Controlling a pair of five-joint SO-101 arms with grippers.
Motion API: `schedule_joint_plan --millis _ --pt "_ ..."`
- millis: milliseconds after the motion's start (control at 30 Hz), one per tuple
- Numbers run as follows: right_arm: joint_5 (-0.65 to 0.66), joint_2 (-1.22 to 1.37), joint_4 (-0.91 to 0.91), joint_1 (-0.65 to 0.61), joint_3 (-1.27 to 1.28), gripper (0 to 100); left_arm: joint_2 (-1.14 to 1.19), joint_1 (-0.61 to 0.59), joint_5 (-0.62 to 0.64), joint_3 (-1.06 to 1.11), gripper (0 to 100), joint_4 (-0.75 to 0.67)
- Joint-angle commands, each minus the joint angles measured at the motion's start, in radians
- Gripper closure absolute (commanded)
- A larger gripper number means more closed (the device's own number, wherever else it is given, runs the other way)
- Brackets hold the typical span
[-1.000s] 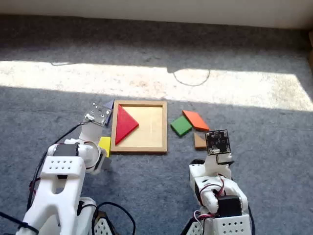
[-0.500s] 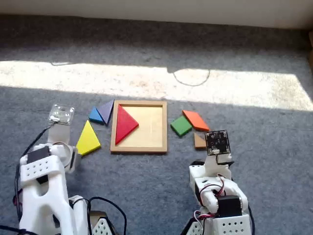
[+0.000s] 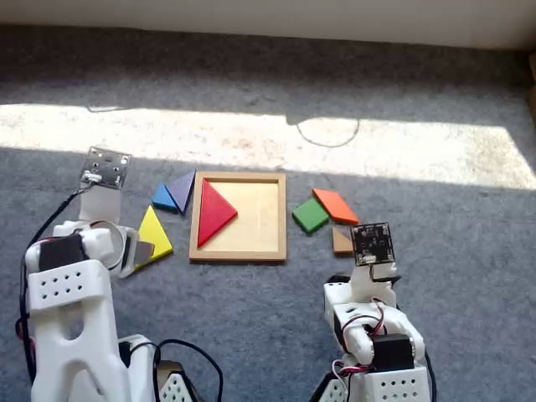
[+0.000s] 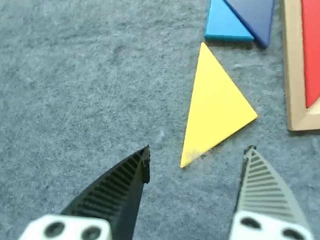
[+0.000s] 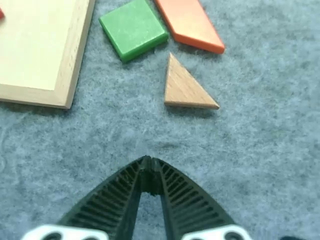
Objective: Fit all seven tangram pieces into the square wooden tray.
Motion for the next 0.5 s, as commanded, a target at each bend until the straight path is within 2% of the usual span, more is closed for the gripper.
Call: schedule_joint_plan --millis 0,167,467 --pt "0.008 -0.013 0.002 0.01 0.094 98.9 -0.025 0.088 0.008 -0.056 71 0.008" --pt "0.008 -0.013 0.002 0.01 0.094 98.9 0.035 0.125 0.011 -0.067 71 0.008" --pt "0.008 -0.013 0.002 0.01 0.094 98.9 0.452 0.125 0.012 -0.294 71 0.006"
